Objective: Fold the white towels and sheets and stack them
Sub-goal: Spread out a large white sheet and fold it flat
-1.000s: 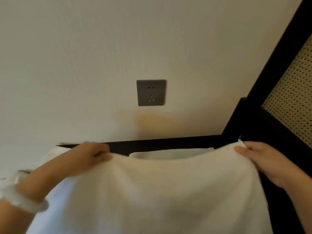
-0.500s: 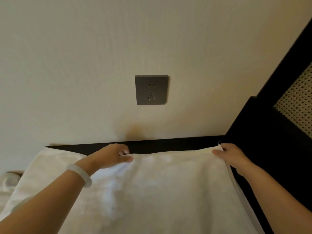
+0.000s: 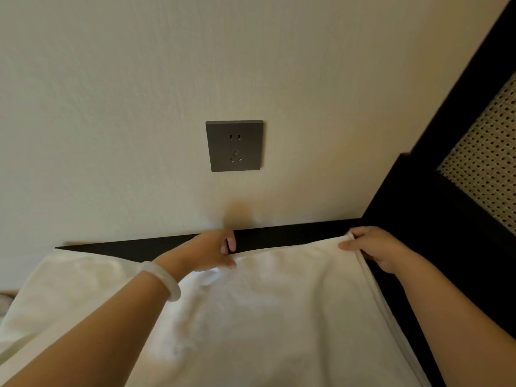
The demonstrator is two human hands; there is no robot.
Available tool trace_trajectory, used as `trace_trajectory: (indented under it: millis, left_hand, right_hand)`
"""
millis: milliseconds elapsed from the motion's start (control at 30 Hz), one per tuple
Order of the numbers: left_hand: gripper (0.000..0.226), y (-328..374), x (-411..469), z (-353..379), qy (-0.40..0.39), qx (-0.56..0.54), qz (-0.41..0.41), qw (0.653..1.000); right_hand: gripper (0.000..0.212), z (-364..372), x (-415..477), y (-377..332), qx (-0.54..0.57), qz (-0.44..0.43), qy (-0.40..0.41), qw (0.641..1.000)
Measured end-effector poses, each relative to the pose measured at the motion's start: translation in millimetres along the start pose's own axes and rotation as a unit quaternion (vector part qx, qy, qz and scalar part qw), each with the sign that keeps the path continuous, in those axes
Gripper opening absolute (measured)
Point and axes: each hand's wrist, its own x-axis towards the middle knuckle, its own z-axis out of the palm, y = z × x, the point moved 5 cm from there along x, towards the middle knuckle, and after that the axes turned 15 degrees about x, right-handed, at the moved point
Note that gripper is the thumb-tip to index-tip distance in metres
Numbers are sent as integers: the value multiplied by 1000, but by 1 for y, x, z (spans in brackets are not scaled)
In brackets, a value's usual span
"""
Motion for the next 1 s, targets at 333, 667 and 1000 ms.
trace_trajectory:
  millis: [333,667,1000]
  left_hand:
    - [33,27,14,-1,-6,27,89,996]
    - [20,64,7,-23,-27,-126,190,973]
    - [16,124,-9,-53,-2,-198,281,939]
  right_hand:
    - [16,-11,-24,-24,168,-133,-71,974]
    - [15,-35,-68,-74,125,-306,-119,936]
    - [17,-20,-89,-102,150,-315,-184,919]
